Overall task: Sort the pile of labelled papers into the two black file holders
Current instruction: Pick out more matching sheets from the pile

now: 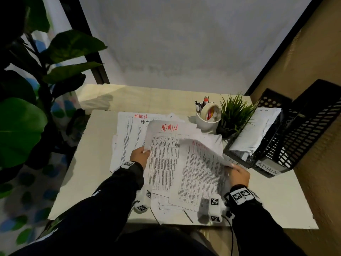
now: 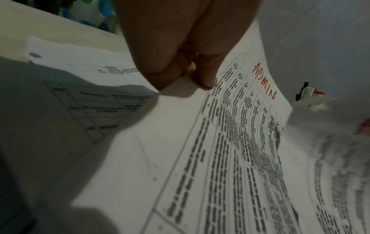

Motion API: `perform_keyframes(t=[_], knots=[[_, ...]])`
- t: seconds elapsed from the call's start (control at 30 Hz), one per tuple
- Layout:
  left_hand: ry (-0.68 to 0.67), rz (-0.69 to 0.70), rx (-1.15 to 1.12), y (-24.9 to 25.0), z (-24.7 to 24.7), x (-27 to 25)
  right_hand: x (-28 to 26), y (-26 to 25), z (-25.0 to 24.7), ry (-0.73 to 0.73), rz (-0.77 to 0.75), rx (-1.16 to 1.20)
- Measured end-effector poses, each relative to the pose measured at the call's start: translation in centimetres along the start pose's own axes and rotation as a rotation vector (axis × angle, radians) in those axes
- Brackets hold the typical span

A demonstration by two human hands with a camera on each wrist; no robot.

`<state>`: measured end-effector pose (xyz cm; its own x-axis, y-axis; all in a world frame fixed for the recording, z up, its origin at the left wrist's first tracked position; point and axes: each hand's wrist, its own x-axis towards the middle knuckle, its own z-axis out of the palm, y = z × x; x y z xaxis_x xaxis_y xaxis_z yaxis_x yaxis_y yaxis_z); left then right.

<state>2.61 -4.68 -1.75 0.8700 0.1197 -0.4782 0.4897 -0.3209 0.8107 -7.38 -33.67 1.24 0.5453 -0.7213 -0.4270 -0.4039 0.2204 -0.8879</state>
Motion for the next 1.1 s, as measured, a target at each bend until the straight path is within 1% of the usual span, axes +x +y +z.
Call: perform_keyframes(t=[0.03, 0.1, 0.13, 0.17, 0.23, 0.33, 0.4, 0.47, 0.5, 0.53, 0.6, 0.63, 0.67, 0.7, 0.77, 0.83, 0.93, 1.03, 1.1], knots=[[0.004, -0.003, 0.010, 0.0, -0.1, 0.0, -0.1, -0.2, 0.0, 0.001, 0.000, 0.036], [0.006, 0.008, 0.002, 0.1, -0.1, 0.0, -0.4, -0.5, 0.2, -0.049, -0.022, 0.071], [-0.003, 0.019, -0.025, 0.2, -0.1, -0.1, -0.3, -0.6, 0.3, -0.089, -0.031, 0.062], [-0.022, 0.019, -0.055, 0.3, 0.0, -0.5, -0.8, -1.0, 0.6, -0.132, -0.005, 0.049], [-0.085, 0.028, -0.079, 0.5, 0.5, -1.1, -1.4, -1.4, 1.4, -0.193, 0.062, 0.014], [-0.199, 0.039, -0.083, 0.6, 1.1, -2.0, -1.9, -1.2, 2.3, -0.245, 0.149, 0.030], [-0.294, 0.018, -0.083, 0.5, 1.1, -2.4, -1.9, -1.0, 2.8, -0.261, 0.177, 0.018], [-0.337, -0.003, -0.051, 0.3, 0.9, -2.2, -1.7, -0.8, 2.7, -0.247, 0.192, -0.019], [-0.313, 0.000, -0.004, 0.2, 0.9, -2.0, -1.6, -0.6, 2.6, -0.234, 0.190, -0.034], [-0.243, 0.017, 0.068, 0.1, 0.8, -1.6, -1.5, -0.4, 2.5, -0.230, 0.180, -0.043], [-0.010, 0.045, 0.303, 0.2, 0.2, -0.8, -1.7, -0.2, 2.1, -0.208, 0.180, -0.038], [0.080, 0.037, 0.417, 0.3, -0.2, -0.4, -2.1, -0.4, 2.0, -0.200, 0.189, -0.002], [0.125, 0.009, 0.497, 0.2, -0.7, 0.0, -2.6, -0.8, 1.7, -0.200, 0.197, 0.037], [0.129, -0.035, 0.551, 0.1, -1.0, 0.3, -3.1, -1.3, 1.5, -0.192, 0.198, 0.067], [0.087, -0.096, 0.633, -0.1, -1.3, 0.7, -4.1, -1.9, 1.2, -0.184, 0.179, 0.066], [0.074, -0.096, 0.714, -0.4, -1.1, 0.8, -4.3, -2.1, 1.0, -0.185, 0.170, 0.071], [0.059, -0.121, 0.816, -0.9, -1.2, 0.9, -4.1, -2.0, 0.8, -0.196, 0.216, 0.045], [0.003, -0.153, 0.817, -1.0, -1.9, 1.4, -3.9, -2.2, 0.9, -0.214, 0.254, -0.026], [-0.019, -0.127, 0.816, -1.0, -2.4, 1.5, -3.5, -1.9, 0.8, -0.230, 0.301, -0.002]])
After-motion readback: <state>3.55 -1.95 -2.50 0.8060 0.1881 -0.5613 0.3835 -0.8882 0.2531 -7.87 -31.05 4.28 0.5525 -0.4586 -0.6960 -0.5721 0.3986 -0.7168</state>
